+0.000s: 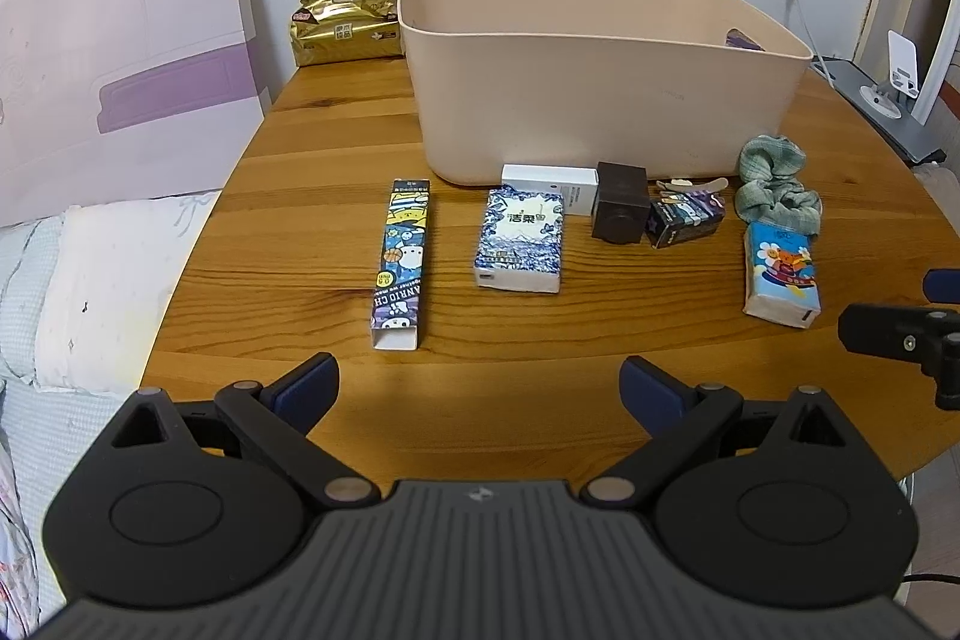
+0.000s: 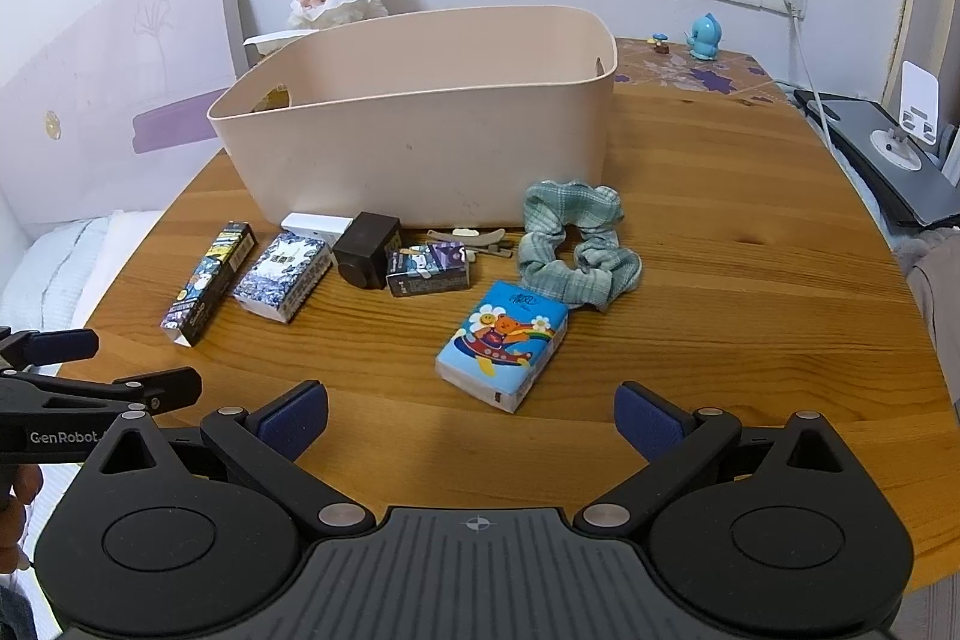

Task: Organize objects
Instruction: 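Move the left tool toward the tall blue box and the right tool toward the blue cartoon tissue pack, then grasp the tall blue box with the left tool while the right tool grasps the cartoon tissue pack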

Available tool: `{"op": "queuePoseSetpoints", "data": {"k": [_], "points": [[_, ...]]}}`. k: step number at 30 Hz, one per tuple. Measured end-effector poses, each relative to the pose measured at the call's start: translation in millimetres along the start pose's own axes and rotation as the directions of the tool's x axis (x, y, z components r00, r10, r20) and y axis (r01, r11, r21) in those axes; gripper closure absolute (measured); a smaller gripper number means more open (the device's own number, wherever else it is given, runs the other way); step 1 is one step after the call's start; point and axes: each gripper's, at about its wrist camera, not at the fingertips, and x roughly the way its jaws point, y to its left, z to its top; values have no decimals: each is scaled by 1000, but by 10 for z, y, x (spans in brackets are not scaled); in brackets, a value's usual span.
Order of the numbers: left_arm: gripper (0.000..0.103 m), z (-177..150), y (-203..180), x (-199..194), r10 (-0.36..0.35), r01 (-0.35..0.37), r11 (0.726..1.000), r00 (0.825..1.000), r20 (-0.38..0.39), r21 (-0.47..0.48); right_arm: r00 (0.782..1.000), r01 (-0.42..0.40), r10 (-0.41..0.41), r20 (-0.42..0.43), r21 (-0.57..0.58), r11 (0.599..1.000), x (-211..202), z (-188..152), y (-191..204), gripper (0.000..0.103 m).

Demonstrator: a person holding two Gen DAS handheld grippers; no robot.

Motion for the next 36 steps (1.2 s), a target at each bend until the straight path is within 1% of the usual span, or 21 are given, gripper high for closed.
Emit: {"op": "queuePoseSetpoints", "data": {"k": [17, 22, 27, 29, 30, 31, 33, 34, 36], "points": [[3, 116, 248, 298, 45, -46, 999, 998, -34, -23, 1000, 7, -7, -20, 6, 1000, 260, 110, 5, 1], [5, 157, 320, 461, 49, -49, 999, 998, -50, -13, 999, -5, 6, -53, 13, 1000, 436, 138, 17, 7], [6, 190, 415, 619, 53, -54, 999, 997, -64, -10, 996, 3, -2, -84, 12, 1000, 640, 144, 35, 9], [10, 203, 459, 705, 55, -57, 998, 995, -79, -13, 995, 16, -15, -96, 12, 1000, 725, 152, 38, 9], [15, 205, 480, 742, 55, -56, 998, 995, -84, -16, 995, 22, -21, -101, 12, 1000, 762, 155, 36, 9], [17, 206, 505, 783, 53, -55, 998, 994, -91, -21, 994, 26, -24, -104, 13, 1000, 790, 158, 33, 10], [17, 215, 562, 832, 30, -34, 998, 996, -89, -46, 994, 26, -24, -109, 17, 1000, 851, 166, 25, 12], [18, 225, 581, 850, 19, -23, 998, 996, -88, -54, 993, 29, -27, -113, 17, 999, 881, 167, 26, 15], [19, 250, 605, 883, 4, -9, 998, 997, -83, -62, 991, 57, -57, -120, -7, 998, 942, 166, 59, 20]]}}
